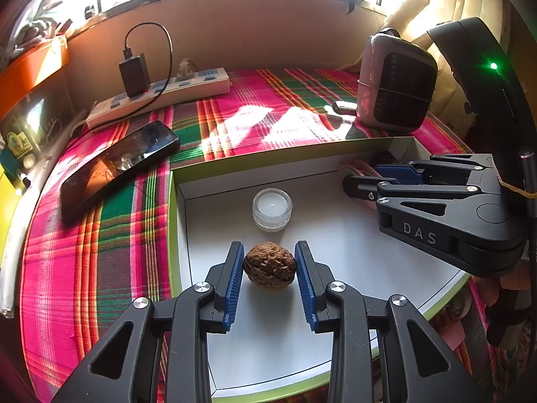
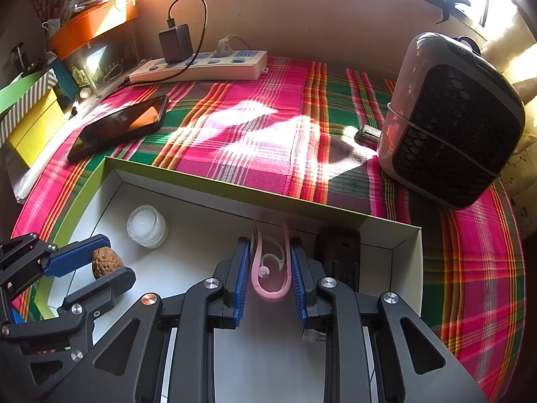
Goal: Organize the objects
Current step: 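Carry the walnut and pink hair clip over the white tray with both grippers, then open both grippers to release walnut and pink clip into the tray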
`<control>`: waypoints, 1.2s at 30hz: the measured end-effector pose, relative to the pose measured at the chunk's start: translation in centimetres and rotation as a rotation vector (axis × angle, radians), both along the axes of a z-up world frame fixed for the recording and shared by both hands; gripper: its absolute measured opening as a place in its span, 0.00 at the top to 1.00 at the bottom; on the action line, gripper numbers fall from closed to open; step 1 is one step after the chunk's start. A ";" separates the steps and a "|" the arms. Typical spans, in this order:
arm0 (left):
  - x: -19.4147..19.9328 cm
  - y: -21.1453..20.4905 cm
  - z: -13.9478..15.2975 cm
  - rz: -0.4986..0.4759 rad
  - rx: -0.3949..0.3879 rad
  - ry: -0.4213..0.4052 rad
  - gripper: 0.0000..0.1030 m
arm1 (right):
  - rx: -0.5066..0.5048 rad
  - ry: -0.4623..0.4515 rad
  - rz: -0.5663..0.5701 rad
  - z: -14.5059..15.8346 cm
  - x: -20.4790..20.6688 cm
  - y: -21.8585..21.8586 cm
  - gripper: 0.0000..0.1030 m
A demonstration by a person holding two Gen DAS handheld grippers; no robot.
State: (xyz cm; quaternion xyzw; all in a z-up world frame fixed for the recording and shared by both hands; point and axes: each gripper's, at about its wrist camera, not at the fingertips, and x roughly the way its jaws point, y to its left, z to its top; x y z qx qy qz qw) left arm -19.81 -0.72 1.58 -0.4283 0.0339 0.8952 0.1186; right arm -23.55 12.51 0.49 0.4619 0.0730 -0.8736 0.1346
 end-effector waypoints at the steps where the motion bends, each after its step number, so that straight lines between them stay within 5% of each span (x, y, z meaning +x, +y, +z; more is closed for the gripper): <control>1: 0.0 0.0 0.0 0.000 -0.001 0.000 0.72 | 0.001 0.000 0.001 0.0 0.0 0.0 0.76; 13: 0.0 0.0 0.0 -0.004 0.005 -0.005 0.71 | -0.006 -0.001 -0.008 -0.1 0.1 0.1 0.76; 18: 0.1 -0.1 0.1 -0.010 0.015 -0.009 0.71 | -0.018 0.008 -0.013 0.3 0.4 0.2 0.63; 36: 2.5 -0.4 1.9 -0.005 0.015 0.032 0.68 | -0.051 0.070 -0.024 2.8 3.8 1.1 0.61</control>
